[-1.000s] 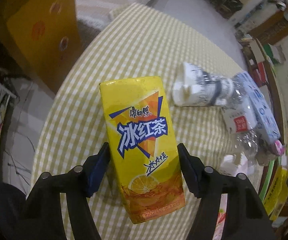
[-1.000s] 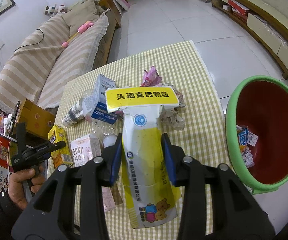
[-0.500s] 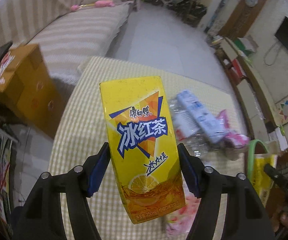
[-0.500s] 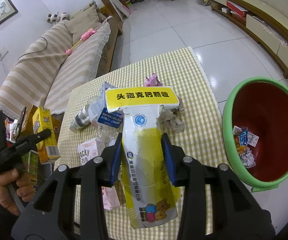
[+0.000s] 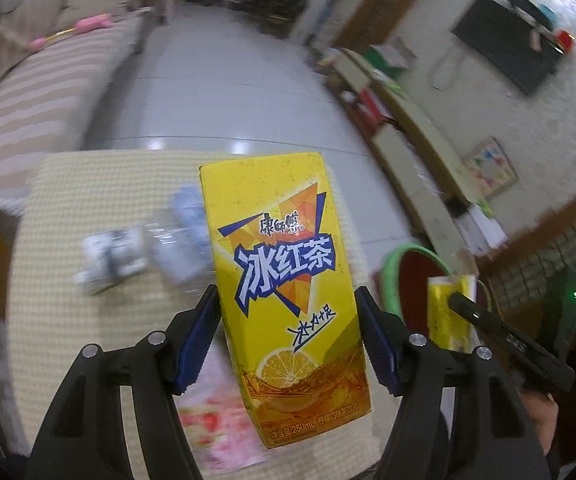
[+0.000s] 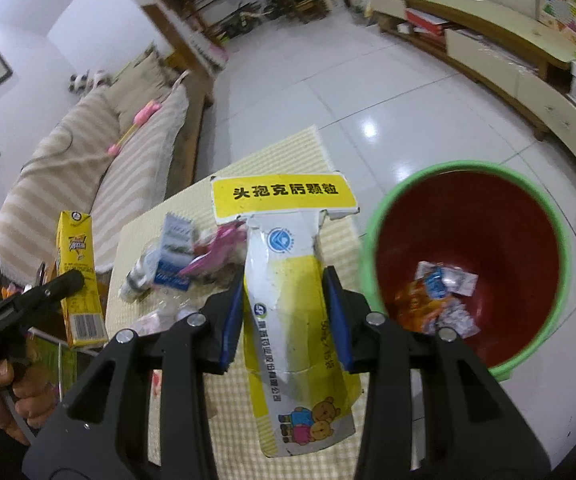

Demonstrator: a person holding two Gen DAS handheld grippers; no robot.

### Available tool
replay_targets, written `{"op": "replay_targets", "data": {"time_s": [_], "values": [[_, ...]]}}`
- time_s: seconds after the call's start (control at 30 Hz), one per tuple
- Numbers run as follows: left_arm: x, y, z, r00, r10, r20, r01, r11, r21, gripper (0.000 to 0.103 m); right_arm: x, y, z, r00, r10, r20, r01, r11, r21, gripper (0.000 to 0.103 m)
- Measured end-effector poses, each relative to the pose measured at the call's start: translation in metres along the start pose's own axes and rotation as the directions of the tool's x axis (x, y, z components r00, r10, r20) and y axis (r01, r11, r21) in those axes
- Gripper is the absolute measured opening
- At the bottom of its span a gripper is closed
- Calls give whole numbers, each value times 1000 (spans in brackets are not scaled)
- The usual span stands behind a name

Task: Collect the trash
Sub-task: 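Carry the tea carton and yellow-white packet in both tools over the red bucket, then open both tools to drop the carton and packet into the bucket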

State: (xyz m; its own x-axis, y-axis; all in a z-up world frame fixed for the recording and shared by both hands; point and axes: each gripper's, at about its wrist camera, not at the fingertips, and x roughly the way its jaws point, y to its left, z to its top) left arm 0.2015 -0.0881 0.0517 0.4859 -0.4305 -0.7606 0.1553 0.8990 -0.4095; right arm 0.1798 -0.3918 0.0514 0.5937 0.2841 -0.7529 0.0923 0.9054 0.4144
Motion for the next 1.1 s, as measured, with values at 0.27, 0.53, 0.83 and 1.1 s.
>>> {"op": "replay_targets", "data": {"time_s": [0.27, 0.53, 0.83, 1.1], "values": [[42, -89, 6, 989, -120, -85, 132, 980, 149, 64, -27, -61, 14, 996, -55, 63, 49, 994, 97, 37], [86, -169, 1, 966, -193, -171, 233, 939, 252, 64, -37, -108, 20, 993, -78, 88, 61, 982, 180, 37], [128, -218, -9, 951, -213, -225, 277, 911, 306, 65, -32, -140, 26, 993, -86, 85, 65, 972, 224, 37], [150, -220, -13, 952, -177, -248, 248, 922, 296, 91, -24, -155, 23, 993, -98, 66, 79, 968, 239, 44]]}}
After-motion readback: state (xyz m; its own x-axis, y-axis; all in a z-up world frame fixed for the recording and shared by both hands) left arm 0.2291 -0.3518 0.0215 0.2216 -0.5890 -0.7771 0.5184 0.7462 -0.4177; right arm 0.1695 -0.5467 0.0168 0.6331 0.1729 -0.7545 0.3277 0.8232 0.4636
